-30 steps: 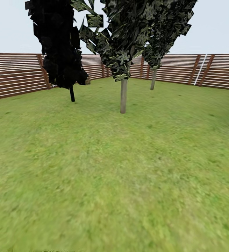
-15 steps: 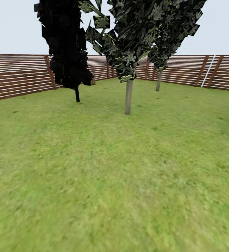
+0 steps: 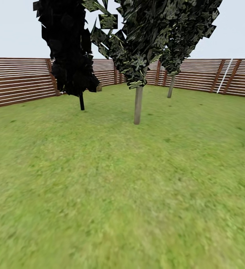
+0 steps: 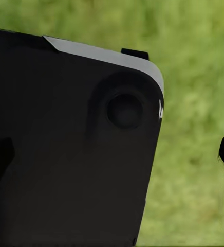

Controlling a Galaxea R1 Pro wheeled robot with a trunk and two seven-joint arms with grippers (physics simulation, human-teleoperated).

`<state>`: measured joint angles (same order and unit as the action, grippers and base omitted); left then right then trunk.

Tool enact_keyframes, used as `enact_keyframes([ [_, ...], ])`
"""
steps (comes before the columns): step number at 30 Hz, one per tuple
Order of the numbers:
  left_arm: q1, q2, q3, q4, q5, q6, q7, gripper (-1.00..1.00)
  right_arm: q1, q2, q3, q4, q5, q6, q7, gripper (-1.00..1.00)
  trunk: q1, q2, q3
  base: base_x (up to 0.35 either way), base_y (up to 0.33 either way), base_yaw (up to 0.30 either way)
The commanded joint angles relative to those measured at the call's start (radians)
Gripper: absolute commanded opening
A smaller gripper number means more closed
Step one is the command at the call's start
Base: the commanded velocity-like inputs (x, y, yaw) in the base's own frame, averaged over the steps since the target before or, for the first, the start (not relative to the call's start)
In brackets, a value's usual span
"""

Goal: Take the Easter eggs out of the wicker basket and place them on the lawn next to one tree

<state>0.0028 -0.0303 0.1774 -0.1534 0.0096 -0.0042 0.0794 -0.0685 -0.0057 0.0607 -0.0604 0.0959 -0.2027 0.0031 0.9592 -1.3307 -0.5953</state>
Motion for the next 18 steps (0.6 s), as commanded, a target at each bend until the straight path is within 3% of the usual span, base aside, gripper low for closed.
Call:
enact_keyframes([
  [1, 0.000, -0.001, 0.004, -0.002, 0.001, 0.000, 0.002, 1.00, 0.000, 0.000, 0.005, 0.001, 0.004, -0.003, 0.000, 1.00, 0.001, 0.000, -0.001, 0.330, 0.000, 0.000],
  [5, 0.000, -0.001, 0.004, -0.001, 0.001, 0.000, 0.002, 1.00, 0.000, 0.000, 0.005, 0.002, 0.004, -0.003, 0.000, 1.00, 0.001, 0.000, -0.001, 0.330, 0.000, 0.036],
  [11, 0.000, -0.001, 0.004, -0.001, 0.001, 0.000, 0.002, 1.00, 0.000, 0.000, 0.005, 0.002, 0.004, -0.003, 0.000, 1.00, 0.001, 0.000, -0.001, 0.330, 0.000, 0.184],
  [18, 0.000, -0.001, 0.004, -0.001, 0.001, 0.000, 0.002, 1.00, 0.000, 0.000, 0.005, 0.002, 0.004, -0.003, 0.000, 1.00, 0.001, 0.000, -0.001, 0.330, 0.000, 0.024],
])
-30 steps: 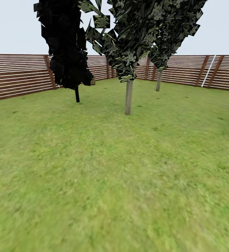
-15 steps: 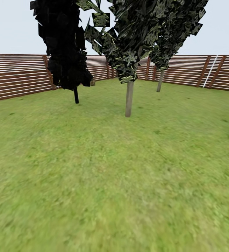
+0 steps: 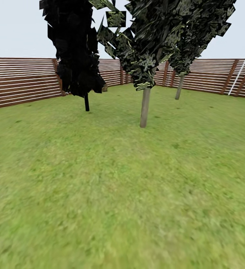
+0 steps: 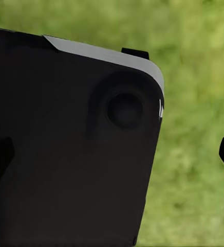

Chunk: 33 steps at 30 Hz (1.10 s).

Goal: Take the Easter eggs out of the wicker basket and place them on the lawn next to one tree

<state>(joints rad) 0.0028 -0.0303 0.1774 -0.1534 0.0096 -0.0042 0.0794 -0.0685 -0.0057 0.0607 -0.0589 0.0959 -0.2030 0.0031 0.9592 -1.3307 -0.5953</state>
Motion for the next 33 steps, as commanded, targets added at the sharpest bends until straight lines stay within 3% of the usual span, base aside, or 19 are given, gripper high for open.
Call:
enact_keyframes([
  [1, 0.000, -0.001, 0.004, -0.002, 0.001, 0.000, 0.002, 1.00, 0.000, 0.000, 0.005, 0.001, 0.004, -0.003, 0.000, 1.00, 0.001, 0.000, -0.001, 0.330, 0.000, 0.002],
  [18, 0.000, -0.002, 0.004, -0.002, 0.001, 0.000, 0.002, 1.00, 0.000, 0.000, 0.005, 0.001, 0.004, -0.003, 0.000, 1.00, 0.001, 0.000, -0.006, 0.330, 0.000, 0.214],
  [33, 0.000, -0.002, 0.004, -0.002, 0.001, 0.000, 0.002, 1.00, 0.000, -0.002, 0.005, 0.002, 0.003, -0.003, 0.000, 1.00, 0.001, 0.000, -0.006, 0.330, 0.000, 0.014],
])
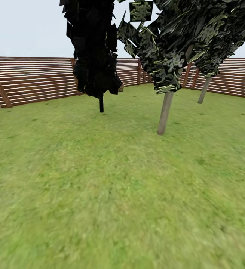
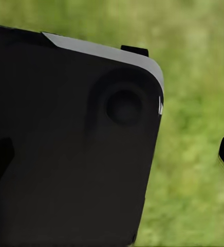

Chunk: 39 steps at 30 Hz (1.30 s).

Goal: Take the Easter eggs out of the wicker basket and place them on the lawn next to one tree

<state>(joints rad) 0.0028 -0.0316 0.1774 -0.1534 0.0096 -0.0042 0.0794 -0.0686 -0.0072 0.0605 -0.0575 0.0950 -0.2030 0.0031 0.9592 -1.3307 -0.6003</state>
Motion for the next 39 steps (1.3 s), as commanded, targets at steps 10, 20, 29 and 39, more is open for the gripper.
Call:
enact_keyframes([
  [10, 0.000, 0.000, 0.003, -0.002, 0.001, 0.000, 0.002, 1.00, 0.000, -0.001, 0.002, 0.004, -0.004, -0.001, -0.001, 1.00, 0.001, 0.000, -0.001, 0.331, 0.000, 0.000],
  [20, 0.000, -0.001, 0.003, -0.002, 0.001, 0.000, 0.002, 1.00, 0.000, -0.001, 0.002, 0.004, -0.005, -0.001, -0.002, 1.00, 0.001, 0.000, -0.001, 0.331, 0.000, 0.000],
  [29, 0.000, -0.001, 0.002, -0.002, 0.000, 0.000, 0.002, 1.00, 0.000, 0.000, 0.002, 0.004, -0.004, -0.001, -0.002, 1.00, 0.001, 0.000, -0.001, 0.332, 0.000, 0.000],
  [39, 0.000, -0.001, 0.001, -0.002, 0.001, 0.000, 0.002, 1.00, 0.000, 0.000, 0.002, 0.004, -0.004, -0.001, -0.002, 1.00, 0.001, 0.000, -0.001, 0.332, 0.000, 0.000],
])
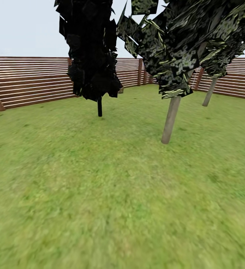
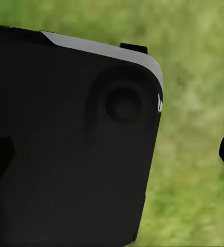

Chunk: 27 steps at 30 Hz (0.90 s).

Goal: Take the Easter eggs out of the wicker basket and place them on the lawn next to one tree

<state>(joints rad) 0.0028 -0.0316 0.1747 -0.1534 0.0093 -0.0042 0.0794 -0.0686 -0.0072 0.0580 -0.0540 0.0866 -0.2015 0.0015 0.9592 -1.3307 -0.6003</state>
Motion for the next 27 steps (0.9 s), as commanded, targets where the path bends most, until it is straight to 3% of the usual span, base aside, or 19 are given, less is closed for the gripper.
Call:
enact_keyframes([
  [1, 0.000, -0.001, 0.003, -0.002, 0.001, 0.000, 0.002, 1.00, 0.000, 0.000, 0.005, 0.001, 0.004, -0.003, 0.000, 1.00, 0.001, 0.000, -0.001, 0.332, 0.000, 0.000],
  [27, 0.000, 0.000, 0.007, -0.002, 0.003, 0.000, 0.004, 1.00, 0.000, 0.000, -0.003, -0.001, 0.003, -0.002, -0.005, 1.00, 0.001, 0.000, -0.001, 0.334, 0.000, 0.006],
])
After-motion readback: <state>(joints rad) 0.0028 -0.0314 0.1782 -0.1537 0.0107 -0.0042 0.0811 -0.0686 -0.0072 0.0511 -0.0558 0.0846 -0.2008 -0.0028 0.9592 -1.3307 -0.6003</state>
